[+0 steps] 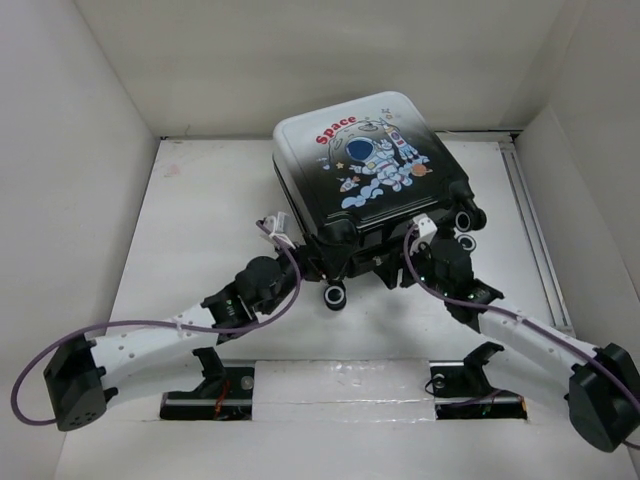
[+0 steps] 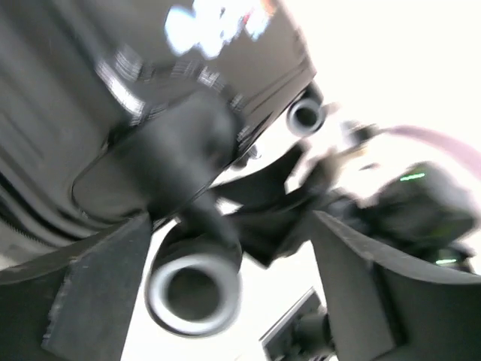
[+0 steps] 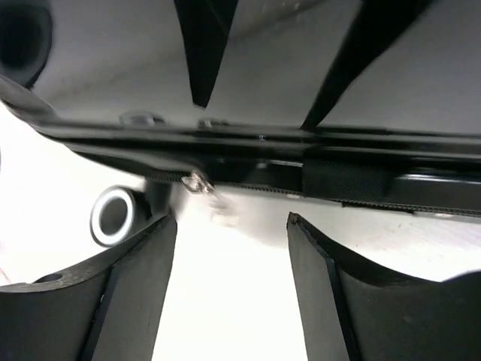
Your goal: Pack the luggage
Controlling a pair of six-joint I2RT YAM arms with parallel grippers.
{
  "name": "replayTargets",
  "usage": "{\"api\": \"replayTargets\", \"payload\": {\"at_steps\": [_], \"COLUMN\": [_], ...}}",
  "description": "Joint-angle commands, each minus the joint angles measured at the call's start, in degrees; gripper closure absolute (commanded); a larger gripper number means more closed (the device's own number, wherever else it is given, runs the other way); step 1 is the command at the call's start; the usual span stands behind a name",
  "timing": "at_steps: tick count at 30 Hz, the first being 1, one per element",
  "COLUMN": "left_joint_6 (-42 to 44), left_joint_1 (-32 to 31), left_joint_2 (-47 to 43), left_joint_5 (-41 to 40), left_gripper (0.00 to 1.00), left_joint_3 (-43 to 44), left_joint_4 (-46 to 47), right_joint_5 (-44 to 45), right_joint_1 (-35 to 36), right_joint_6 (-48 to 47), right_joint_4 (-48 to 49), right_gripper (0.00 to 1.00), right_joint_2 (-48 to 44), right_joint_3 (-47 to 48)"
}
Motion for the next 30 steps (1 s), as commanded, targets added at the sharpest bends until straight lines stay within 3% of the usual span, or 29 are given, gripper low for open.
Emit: {"api": "replayTargets", "payload": {"at_steps": [1, 6, 18, 20, 27, 30], "left_joint_6": [1.8, 2.8, 4.6, 4.6, 4.6, 4.0], "left_joint_1": [0.2, 0.2, 0.2, 0.2, 0.2, 0.2], "left_joint_2": [-4.2, -3.5, 5.4, 5.9, 8.6, 9.1], "left_joint_5": [-3.5, -4.3, -0.1, 1.1, 4.1, 4.1], "left_gripper": [0.17, 0.08, 0.05, 0.08, 0.22, 0.23], "left_joint_3": [6.3, 8.6, 12.4, 11.9, 12.7, 12.2], "left_joint_4": [-1.5, -8.5, -15.5, -14.8, -14.1, -14.1], "right_joint_5": [-10.2, -19.2, -14.6, -14.1, -13.9, -12.1], "right_joint_1": [-2.3, -2.3, -2.9, -2.9, -2.9, -2.3], "right_joint_6": [-4.7, -6.5, -5.3, -4.5, -0.6, 0.5], "right_joint_4": [3.1, 11.4, 21.7, 25.4, 34.2, 35.0], "right_gripper": [0.33, 0.32, 0.34, 0.41, 0.93, 1.0], "right_joint_2": [3.5, 9.1, 15.2, 16.3, 16.9, 15.7], "right_joint_3": [2.4, 2.7, 0.9, 0.2, -3.2, -4.4]}}
